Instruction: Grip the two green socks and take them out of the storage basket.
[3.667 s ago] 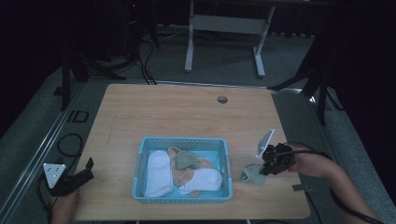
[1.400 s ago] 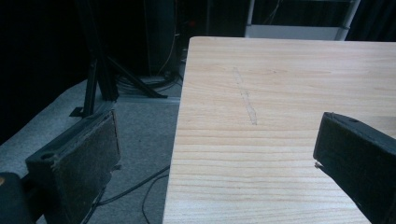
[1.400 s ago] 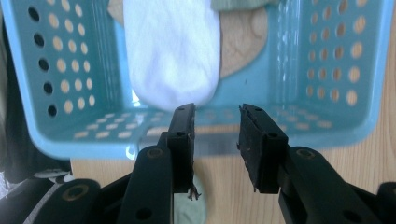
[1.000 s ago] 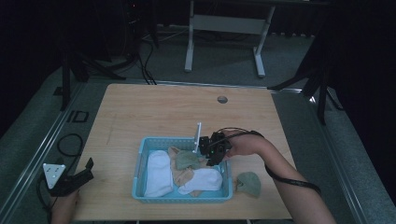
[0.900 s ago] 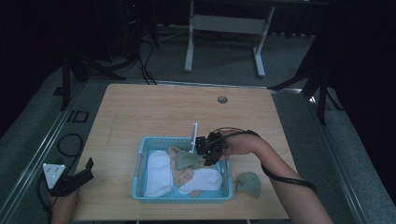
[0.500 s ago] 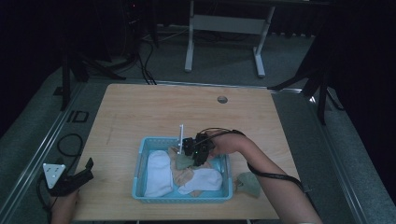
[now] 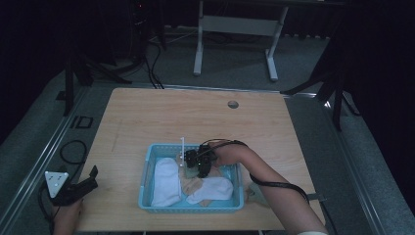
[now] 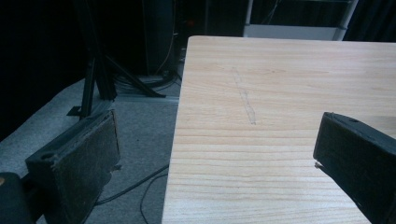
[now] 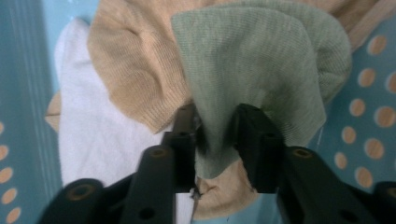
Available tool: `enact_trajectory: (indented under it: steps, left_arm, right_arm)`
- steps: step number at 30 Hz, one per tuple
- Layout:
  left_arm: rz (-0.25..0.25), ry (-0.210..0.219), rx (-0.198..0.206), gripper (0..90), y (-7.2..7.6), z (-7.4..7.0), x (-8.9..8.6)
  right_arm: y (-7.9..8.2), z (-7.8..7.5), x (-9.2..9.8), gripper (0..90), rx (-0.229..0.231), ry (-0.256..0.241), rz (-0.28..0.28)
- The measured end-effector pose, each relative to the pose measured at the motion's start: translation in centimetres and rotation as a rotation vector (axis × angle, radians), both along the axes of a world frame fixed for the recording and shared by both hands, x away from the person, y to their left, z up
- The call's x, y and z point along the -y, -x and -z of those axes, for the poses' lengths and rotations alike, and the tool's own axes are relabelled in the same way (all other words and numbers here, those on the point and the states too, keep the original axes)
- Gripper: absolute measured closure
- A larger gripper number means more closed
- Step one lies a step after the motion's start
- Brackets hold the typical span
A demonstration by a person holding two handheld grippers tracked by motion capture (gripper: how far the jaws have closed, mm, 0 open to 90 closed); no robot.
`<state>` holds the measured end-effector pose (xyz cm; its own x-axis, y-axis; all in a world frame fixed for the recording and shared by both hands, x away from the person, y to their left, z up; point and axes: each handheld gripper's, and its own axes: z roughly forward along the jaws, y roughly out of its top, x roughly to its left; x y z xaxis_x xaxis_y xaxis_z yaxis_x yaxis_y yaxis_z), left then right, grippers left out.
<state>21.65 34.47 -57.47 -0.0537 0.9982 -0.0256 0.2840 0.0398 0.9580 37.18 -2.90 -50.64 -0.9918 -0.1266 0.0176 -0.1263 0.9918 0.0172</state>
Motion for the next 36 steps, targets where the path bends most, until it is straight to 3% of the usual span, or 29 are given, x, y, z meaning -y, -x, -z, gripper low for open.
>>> enact_trajectory:
  steps: [2, 5, 23, 36]
  left_arm:
    - [0.0, 0.0, 0.0, 0.7, 0.0, 0.0, 0.0]
    - [-0.001, 0.0, -0.001, 0.7, 0.0, 0.0, 0.0]
    - [-0.005, -0.003, -0.003, 0.7, 0.0, 0.0, 0.1]
    - [-0.009, 0.003, -0.005, 0.7, -0.1, 0.0, 0.0]
  right_arm:
    - [0.0, -0.1, 0.0, 81.0, 0.008, 0.002, 0.006]
    - [0.0, -0.7, 0.1, 84.8, 0.018, -0.008, 0.001]
    - [1.0, -6.0, 1.4, 85.7, 0.064, -0.054, -0.018]
    - [1.5, -10.7, 4.4, 85.7, 0.108, -0.116, 0.017]
